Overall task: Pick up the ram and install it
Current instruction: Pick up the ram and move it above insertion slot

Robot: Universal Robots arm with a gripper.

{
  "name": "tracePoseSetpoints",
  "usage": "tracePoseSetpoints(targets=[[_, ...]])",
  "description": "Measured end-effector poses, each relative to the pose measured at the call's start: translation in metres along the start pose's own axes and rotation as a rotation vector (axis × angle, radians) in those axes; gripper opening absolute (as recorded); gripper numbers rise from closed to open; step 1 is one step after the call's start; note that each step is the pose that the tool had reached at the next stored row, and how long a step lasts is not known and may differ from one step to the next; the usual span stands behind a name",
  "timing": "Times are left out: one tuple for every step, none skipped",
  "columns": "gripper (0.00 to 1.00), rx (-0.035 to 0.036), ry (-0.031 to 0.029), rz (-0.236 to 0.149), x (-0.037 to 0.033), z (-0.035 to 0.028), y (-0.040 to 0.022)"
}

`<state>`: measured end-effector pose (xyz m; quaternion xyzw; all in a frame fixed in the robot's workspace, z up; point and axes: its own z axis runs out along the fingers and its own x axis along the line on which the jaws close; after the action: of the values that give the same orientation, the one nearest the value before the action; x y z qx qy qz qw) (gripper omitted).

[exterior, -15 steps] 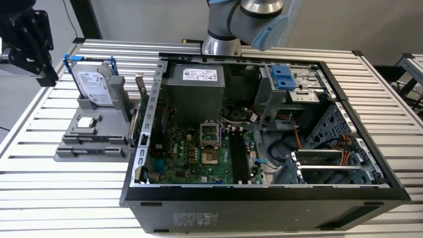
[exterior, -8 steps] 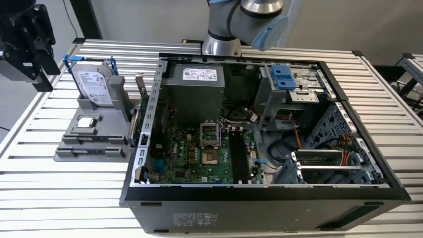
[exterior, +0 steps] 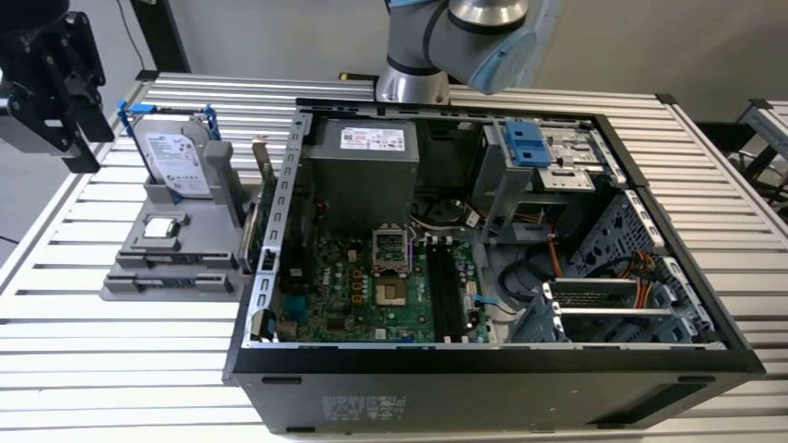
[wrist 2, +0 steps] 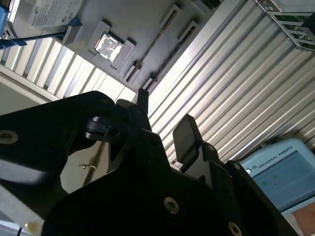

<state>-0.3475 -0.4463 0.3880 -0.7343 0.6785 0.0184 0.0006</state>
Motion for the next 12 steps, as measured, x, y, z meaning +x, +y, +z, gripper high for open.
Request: tracePoseSetpoints(targets=[[1.0, 0.0007, 0.0, 0.003, 0.0, 0.0011, -0.0001], [1.0, 0.0018, 0.0001, 0.005, 0.0001, 0.0023, -0.0001], [1.0, 0.0038, 0.0001, 0.006, 0.0001, 0.0035, 0.0], [1.0, 0.0062, 0.0002, 0.008, 0.0001, 0.0046, -0.0001], [1.0, 0.0084, 0.0003, 0.009, 0.0002, 0.0057, -0.0001], [1.0, 0.0104, 0.0005, 0.011, 0.0002, 0.0068, -0.0001], [1.0, 0.0116, 0.0005, 0.014, 0.0002, 0.0083, -0.0002], [1.0, 0.0117, 0.0004, 0.017, 0.0002, 0.0094, -0.0002], [1.0, 0.0118, 0.0004, 0.022, 0.0003, 0.0108, -0.0002], [1.0, 0.012, 0.0003, 0.026, 0.0003, 0.0121, -0.0002], [1.0, 0.0122, 0.0002, 0.029, 0.0003, 0.0133, -0.0003], [1.0, 0.0125, 0.0002, 0.03, 0.0003, 0.0142, -0.0003]])
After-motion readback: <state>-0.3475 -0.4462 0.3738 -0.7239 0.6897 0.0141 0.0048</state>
